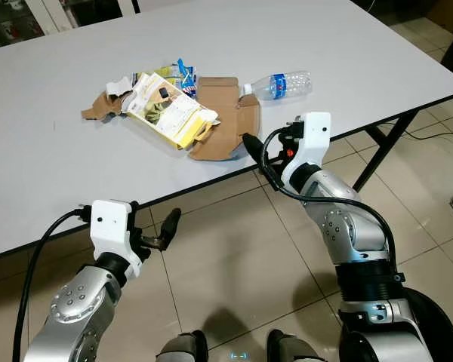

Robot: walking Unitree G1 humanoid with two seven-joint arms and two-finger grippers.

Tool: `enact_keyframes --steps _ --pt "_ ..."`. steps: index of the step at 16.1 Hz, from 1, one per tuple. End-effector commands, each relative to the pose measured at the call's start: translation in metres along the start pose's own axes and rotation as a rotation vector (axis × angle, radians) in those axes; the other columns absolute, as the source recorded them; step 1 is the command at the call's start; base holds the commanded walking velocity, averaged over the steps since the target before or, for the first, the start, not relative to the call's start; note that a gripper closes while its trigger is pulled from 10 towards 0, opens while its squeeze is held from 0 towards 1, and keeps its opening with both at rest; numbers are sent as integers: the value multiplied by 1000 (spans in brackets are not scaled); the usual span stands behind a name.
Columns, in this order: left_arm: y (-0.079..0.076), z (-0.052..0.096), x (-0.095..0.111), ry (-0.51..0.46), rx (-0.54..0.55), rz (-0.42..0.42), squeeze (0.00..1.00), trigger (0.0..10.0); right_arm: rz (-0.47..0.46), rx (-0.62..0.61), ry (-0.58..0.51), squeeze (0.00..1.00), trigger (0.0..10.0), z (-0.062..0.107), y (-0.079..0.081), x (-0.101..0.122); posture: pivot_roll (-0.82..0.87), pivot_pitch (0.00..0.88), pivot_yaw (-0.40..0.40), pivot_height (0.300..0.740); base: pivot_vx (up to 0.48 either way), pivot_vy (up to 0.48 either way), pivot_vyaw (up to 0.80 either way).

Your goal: Picking trash to rubbish bin

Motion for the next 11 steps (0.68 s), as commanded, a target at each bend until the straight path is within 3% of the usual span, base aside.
enact_keyframes --steps 1,5,11 --pt "-3 5 4 -6 -28 -10 0 10000 -3 6 4 0 10000 1 5 0 29 207 70 740 0 0 0" --pt "-2 5 8 -14 -19 -15 0 10000 -6 3 48 0 10000 0 7 -9 30 206 71 740 0 0 0" --pt "-12 5 9 -17 -41 6 0 10000 -14 12 88 0 10000 -7 11 -23 41 211 72 740 0 0 0"
Point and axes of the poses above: a point about 5 cm out from each wrist's last joint towards the gripper, its own z axis pointing back from the gripper into the wrist, its own x axis along the axis of the wrist's last joint, y = z × x, the point moved 3 cm from there along -z, pointing out of the wrist towards the gripper, and after that the axes turned 14 degrees about -z, right-handed, at the moved point
